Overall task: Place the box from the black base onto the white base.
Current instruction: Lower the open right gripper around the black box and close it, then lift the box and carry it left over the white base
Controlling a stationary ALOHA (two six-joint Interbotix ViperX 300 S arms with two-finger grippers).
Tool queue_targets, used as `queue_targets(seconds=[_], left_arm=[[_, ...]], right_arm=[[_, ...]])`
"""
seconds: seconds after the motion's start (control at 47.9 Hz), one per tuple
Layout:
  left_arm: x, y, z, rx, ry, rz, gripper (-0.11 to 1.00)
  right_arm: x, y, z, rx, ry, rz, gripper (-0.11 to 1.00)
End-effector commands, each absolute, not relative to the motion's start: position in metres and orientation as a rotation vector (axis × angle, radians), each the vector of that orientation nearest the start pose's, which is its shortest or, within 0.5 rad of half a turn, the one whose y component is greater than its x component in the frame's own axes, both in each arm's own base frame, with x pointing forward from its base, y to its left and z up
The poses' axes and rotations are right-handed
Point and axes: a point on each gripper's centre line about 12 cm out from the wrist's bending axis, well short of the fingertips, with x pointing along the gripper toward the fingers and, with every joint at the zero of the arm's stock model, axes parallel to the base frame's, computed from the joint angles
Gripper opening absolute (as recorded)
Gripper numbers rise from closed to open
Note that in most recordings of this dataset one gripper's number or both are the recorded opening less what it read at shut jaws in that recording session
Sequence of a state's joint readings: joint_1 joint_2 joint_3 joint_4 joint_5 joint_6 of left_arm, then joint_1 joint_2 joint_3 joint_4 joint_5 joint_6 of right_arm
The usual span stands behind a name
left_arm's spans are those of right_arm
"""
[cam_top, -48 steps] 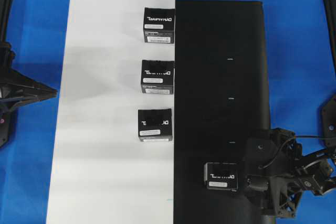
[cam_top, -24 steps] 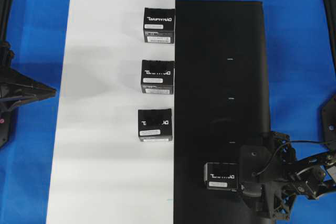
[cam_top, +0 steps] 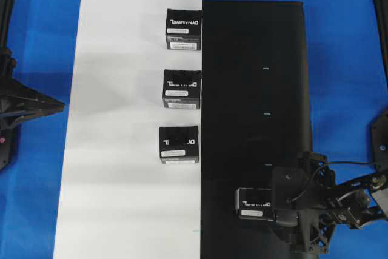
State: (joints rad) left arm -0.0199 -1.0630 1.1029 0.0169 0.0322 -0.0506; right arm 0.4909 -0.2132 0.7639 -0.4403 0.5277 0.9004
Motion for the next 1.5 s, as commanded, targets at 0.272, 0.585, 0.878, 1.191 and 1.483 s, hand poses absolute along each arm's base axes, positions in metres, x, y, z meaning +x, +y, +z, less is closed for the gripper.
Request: queue_targets(seconds=[0.272, 0.585, 0.878, 1.191, 1.483], left_arm=[[0.186, -0.004, 0.315, -0.033, 0.049, -0.019, -0.06], [0.186, -0.004, 0.315, -0.033, 0.048, -0.019, -0.06], [0.187, -0.004, 0.313, -0.033, 0.054, -0.018, -0.06], [0.186, -0.004, 0.314, -0.033, 0.052, -0.019, -0.06], [0.185, -0.004, 0.315, -0.033, 0.052, -0.018, -0.06]], right_arm=[[0.305, 0.124, 0.168, 0.108, 0.969, 0.012, 1.0], [0.31, 0.118, 0.167, 0.138, 0.941, 0.019, 0.99], [0.31, 0.117, 0.167, 0.156, 0.926, 0.029, 0.95], [0.305, 0.116, 0.173, 0.179, 0.895, 0.051, 0.59], [0.309, 0.117, 0.227, 0.205, 0.824, 0.022, 0.59]])
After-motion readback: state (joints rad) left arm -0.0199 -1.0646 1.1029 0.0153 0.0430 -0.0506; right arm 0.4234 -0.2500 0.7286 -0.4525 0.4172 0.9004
